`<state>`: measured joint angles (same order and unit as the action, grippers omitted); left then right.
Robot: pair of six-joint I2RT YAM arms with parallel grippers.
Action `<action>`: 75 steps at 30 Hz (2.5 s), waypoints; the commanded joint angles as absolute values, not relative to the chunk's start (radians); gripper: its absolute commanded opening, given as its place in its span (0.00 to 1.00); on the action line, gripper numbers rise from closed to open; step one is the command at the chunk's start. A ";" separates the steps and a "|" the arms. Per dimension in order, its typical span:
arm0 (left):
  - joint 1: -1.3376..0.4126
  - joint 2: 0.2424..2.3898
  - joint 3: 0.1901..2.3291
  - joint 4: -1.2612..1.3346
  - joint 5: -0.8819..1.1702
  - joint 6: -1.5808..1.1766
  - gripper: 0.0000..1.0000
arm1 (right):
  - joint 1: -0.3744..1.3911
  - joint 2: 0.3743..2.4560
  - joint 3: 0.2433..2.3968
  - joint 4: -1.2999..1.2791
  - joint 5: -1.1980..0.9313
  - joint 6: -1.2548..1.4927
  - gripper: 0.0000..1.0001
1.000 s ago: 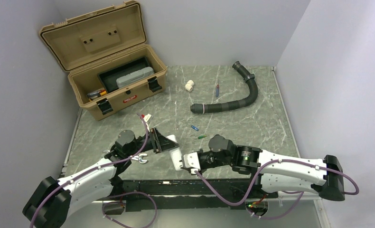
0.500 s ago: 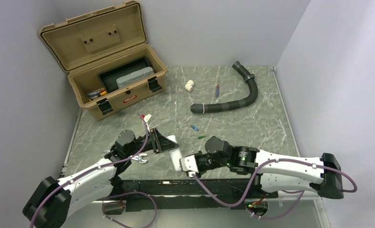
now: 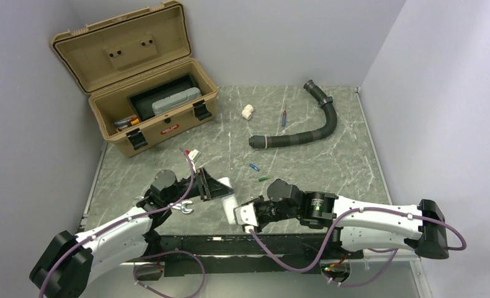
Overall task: Load the batteries into the remote control
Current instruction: Remove the battery cover from the remote control.
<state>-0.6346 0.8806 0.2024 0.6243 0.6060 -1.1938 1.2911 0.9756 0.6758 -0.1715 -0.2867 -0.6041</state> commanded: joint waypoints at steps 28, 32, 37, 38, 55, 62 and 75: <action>-0.639 0.897 0.239 0.713 0.639 -1.216 0.00 | 1.302 0.995 0.709 -0.099 -0.271 -0.631 0.37; -0.639 0.895 0.235 0.716 0.639 -1.217 0.00 | 1.302 0.984 0.707 -0.111 -0.253 -0.640 0.36; -0.640 0.898 0.234 0.718 0.638 -1.218 0.00 | 1.302 0.971 0.704 -0.114 -0.232 -0.645 0.36; -0.639 0.899 0.233 0.721 0.639 -1.221 0.00 | 1.302 0.970 0.705 -0.114 -0.228 -0.647 0.36; -0.638 0.905 0.225 0.723 0.635 -1.218 0.00 | 1.302 0.931 0.713 -0.097 -0.214 -0.642 0.36; -0.638 0.911 0.222 0.728 0.635 -1.218 0.00 | 1.304 0.920 0.726 -0.124 -0.267 -0.618 0.37; -0.639 0.919 0.219 0.740 0.640 -1.225 0.00 | 1.305 0.958 0.723 -0.162 -0.291 -0.612 0.41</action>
<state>-0.6346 0.9215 0.2024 0.6727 0.6167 -1.2175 1.3006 0.9520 0.6857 -0.1677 -0.2687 -0.6193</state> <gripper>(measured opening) 0.308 0.402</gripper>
